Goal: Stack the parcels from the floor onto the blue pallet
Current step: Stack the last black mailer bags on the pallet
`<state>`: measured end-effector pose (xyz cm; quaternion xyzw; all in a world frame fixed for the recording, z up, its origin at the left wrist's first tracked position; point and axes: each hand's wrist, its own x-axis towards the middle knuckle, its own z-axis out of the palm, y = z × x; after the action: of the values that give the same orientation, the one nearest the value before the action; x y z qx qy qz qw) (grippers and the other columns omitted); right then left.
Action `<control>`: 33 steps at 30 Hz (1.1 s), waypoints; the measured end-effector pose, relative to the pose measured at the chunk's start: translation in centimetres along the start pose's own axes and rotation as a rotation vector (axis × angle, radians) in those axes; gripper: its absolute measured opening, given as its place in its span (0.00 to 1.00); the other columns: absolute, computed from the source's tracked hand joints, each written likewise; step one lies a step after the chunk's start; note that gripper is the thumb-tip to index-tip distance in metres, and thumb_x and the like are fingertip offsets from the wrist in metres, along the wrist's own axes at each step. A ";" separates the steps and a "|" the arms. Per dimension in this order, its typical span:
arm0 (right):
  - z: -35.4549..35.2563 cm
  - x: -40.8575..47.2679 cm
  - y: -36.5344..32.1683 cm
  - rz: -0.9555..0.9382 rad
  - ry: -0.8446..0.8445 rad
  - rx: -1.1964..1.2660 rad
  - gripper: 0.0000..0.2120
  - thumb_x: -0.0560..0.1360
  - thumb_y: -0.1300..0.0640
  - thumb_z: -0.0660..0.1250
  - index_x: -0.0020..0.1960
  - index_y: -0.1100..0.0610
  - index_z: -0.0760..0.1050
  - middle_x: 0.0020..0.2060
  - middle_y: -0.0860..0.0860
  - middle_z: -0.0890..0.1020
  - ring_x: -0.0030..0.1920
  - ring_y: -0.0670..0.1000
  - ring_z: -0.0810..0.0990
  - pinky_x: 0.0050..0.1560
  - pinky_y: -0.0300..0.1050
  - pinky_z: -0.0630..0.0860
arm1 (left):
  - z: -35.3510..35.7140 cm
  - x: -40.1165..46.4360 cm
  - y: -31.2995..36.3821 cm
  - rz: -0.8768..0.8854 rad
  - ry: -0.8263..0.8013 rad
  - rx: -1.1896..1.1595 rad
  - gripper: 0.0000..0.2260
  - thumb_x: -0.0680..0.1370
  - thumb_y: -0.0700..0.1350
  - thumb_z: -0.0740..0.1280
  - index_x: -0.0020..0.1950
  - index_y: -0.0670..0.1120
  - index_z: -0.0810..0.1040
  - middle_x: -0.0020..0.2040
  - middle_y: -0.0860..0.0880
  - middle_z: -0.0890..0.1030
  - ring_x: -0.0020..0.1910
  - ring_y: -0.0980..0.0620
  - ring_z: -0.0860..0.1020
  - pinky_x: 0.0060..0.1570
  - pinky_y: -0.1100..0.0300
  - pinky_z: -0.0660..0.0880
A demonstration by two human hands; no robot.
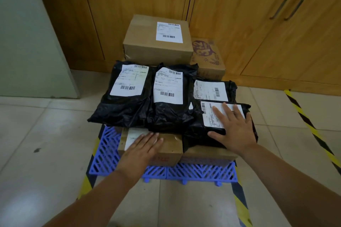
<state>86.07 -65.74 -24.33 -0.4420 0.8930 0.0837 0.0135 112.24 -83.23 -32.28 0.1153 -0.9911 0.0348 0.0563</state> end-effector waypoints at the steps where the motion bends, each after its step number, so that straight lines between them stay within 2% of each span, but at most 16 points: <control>1: 0.1 0.0 0.0 0.003 0.003 -0.002 0.45 0.61 0.22 0.34 0.74 0.37 0.34 0.78 0.46 0.45 0.77 0.55 0.42 0.73 0.64 0.46 | -0.1 0.1 0.1 -0.004 -0.027 -0.022 0.41 0.53 0.31 0.65 0.67 0.43 0.66 0.62 0.43 0.79 0.60 0.45 0.79 0.69 0.56 0.48; 3: 0.1 0.1 0.1 0.006 0.008 -0.006 0.45 0.60 0.22 0.34 0.74 0.37 0.34 0.78 0.46 0.45 0.77 0.55 0.42 0.73 0.64 0.46 | -0.2 0.2 0.1 -0.026 -0.086 -0.060 0.48 0.46 0.30 0.70 0.68 0.44 0.66 0.63 0.44 0.78 0.60 0.46 0.78 0.68 0.56 0.49; 5: 0.2 0.0 0.1 0.007 0.003 -0.004 0.45 0.60 0.22 0.33 0.74 0.37 0.33 0.78 0.46 0.44 0.77 0.55 0.42 0.73 0.64 0.46 | -0.2 0.2 0.0 -0.032 -0.082 -0.075 0.48 0.48 0.34 0.74 0.68 0.44 0.65 0.62 0.44 0.79 0.60 0.46 0.79 0.68 0.56 0.50; 6: 0.1 0.1 0.1 0.008 -0.003 0.002 0.45 0.60 0.22 0.33 0.74 0.37 0.33 0.78 0.46 0.44 0.77 0.55 0.42 0.73 0.64 0.45 | -0.5 0.3 0.0 -0.007 -0.023 -0.077 0.41 0.55 0.38 0.74 0.67 0.44 0.65 0.61 0.45 0.80 0.59 0.46 0.79 0.68 0.57 0.52; 8: 0.0 0.0 0.1 0.006 -0.004 0.005 0.45 0.60 0.22 0.34 0.74 0.37 0.34 0.78 0.46 0.44 0.77 0.55 0.42 0.73 0.64 0.45 | -1.5 0.9 0.1 0.070 0.177 -0.084 0.24 0.70 0.48 0.63 0.65 0.45 0.66 0.55 0.47 0.82 0.55 0.48 0.79 0.62 0.58 0.60; 11: -0.1 -0.1 0.1 -0.002 -0.003 0.017 0.45 0.60 0.22 0.34 0.74 0.37 0.34 0.78 0.46 0.44 0.77 0.55 0.42 0.73 0.64 0.45 | -5.1 3.4 0.0 0.107 0.464 -0.045 0.17 0.74 0.52 0.61 0.60 0.46 0.71 0.48 0.47 0.81 0.51 0.49 0.71 0.52 0.56 0.65; 13: -0.2 -0.3 0.1 -0.007 -0.016 0.031 0.45 0.60 0.23 0.34 0.74 0.37 0.34 0.78 0.46 0.44 0.77 0.55 0.41 0.73 0.64 0.44 | -7.6 5.3 -0.8 -0.041 0.551 -0.024 0.16 0.74 0.54 0.61 0.58 0.47 0.75 0.49 0.45 0.80 0.54 0.47 0.70 0.54 0.52 0.65; 16: -0.6 -0.4 0.0 -0.008 -0.038 0.036 0.45 0.60 0.23 0.34 0.74 0.37 0.34 0.78 0.46 0.43 0.77 0.56 0.40 0.73 0.65 0.44 | -10.2 7.5 -2.4 -0.322 0.303 -0.008 0.25 0.76 0.62 0.52 0.65 0.51 0.75 0.65 0.42 0.75 0.70 0.42 0.63 0.68 0.42 0.55; 18: -0.8 -0.4 0.0 -0.004 -0.055 0.044 0.44 0.60 0.23 0.35 0.74 0.37 0.32 0.78 0.47 0.43 0.77 0.56 0.40 0.73 0.65 0.44 | -10.6 8.7 -3.3 -0.417 0.088 -0.066 0.34 0.73 0.68 0.38 0.74 0.56 0.62 0.76 0.42 0.60 0.76 0.40 0.51 0.70 0.35 0.46; 20: -0.9 -0.2 0.1 -0.009 -0.060 0.041 0.43 0.60 0.23 0.34 0.71 0.36 0.29 0.77 0.46 0.41 0.77 0.55 0.39 0.73 0.64 0.43 | -10.0 9.5 -3.8 -0.459 -0.043 -0.141 0.40 0.67 0.71 0.30 0.76 0.59 0.50 0.78 0.45 0.48 0.77 0.41 0.43 0.69 0.33 0.43; 21: -0.9 -0.1 0.1 -0.007 -0.068 0.039 0.42 0.60 0.24 0.34 0.70 0.36 0.27 0.77 0.46 0.41 0.77 0.55 0.38 0.73 0.64 0.42 | -9.5 9.7 -3.9 -0.463 -0.080 -0.139 0.41 0.66 0.72 0.28 0.76 0.60 0.47 0.79 0.46 0.46 0.77 0.41 0.43 0.69 0.32 0.43; 26: -0.8 0.3 0.2 0.003 -0.084 0.026 0.42 0.62 0.24 0.37 0.71 0.36 0.28 0.78 0.47 0.44 0.77 0.56 0.41 0.73 0.63 0.43 | -8.6 9.9 -3.6 -0.456 -0.161 -0.011 0.43 0.66 0.73 0.27 0.77 0.59 0.49 0.78 0.45 0.51 0.77 0.40 0.47 0.68 0.31 0.45; 29: -1.3 1.0 0.2 0.025 -0.111 -0.022 0.43 0.65 0.25 0.46 0.76 0.42 0.48 0.73 0.52 0.65 0.73 0.61 0.62 0.66 0.65 0.60 | -8.9 10.3 -3.7 -0.438 -0.172 -0.027 0.40 0.71 0.73 0.33 0.75 0.55 0.60 0.75 0.42 0.62 0.74 0.37 0.57 0.65 0.28 0.51; 30: -1.7 1.3 0.2 0.039 -0.127 -0.020 0.43 0.66 0.25 0.48 0.76 0.44 0.50 0.71 0.53 0.69 0.71 0.61 0.66 0.64 0.65 0.62 | -9.1 10.4 -3.9 -0.431 -0.197 -0.042 0.39 0.72 0.73 0.36 0.74 0.54 0.62 0.74 0.41 0.64 0.73 0.36 0.59 0.64 0.28 0.52; 31: -1.8 1.5 0.3 0.017 -0.164 -0.021 0.44 0.67 0.26 0.51 0.77 0.44 0.46 0.72 0.54 0.68 0.71 0.62 0.65 0.64 0.65 0.61 | -9.4 10.5 -4.0 -0.424 -0.235 -0.064 0.39 0.73 0.72 0.37 0.74 0.53 0.64 0.73 0.40 0.65 0.73 0.36 0.60 0.64 0.28 0.52; 33: -2.3 1.6 0.5 -0.056 -0.214 0.008 0.47 0.70 0.29 0.56 0.72 0.41 0.25 0.77 0.55 0.50 0.76 0.63 0.48 0.70 0.67 0.52 | -10.0 10.6 -4.2 -0.434 -0.320 -0.072 0.40 0.72 0.72 0.35 0.75 0.54 0.61 0.74 0.41 0.63 0.74 0.36 0.58 0.64 0.29 0.51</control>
<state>84.84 -67.10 -22.16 -0.4554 0.8740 0.1263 0.1130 103.97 -88.89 -20.81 0.3268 -0.9402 -0.0322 -0.0906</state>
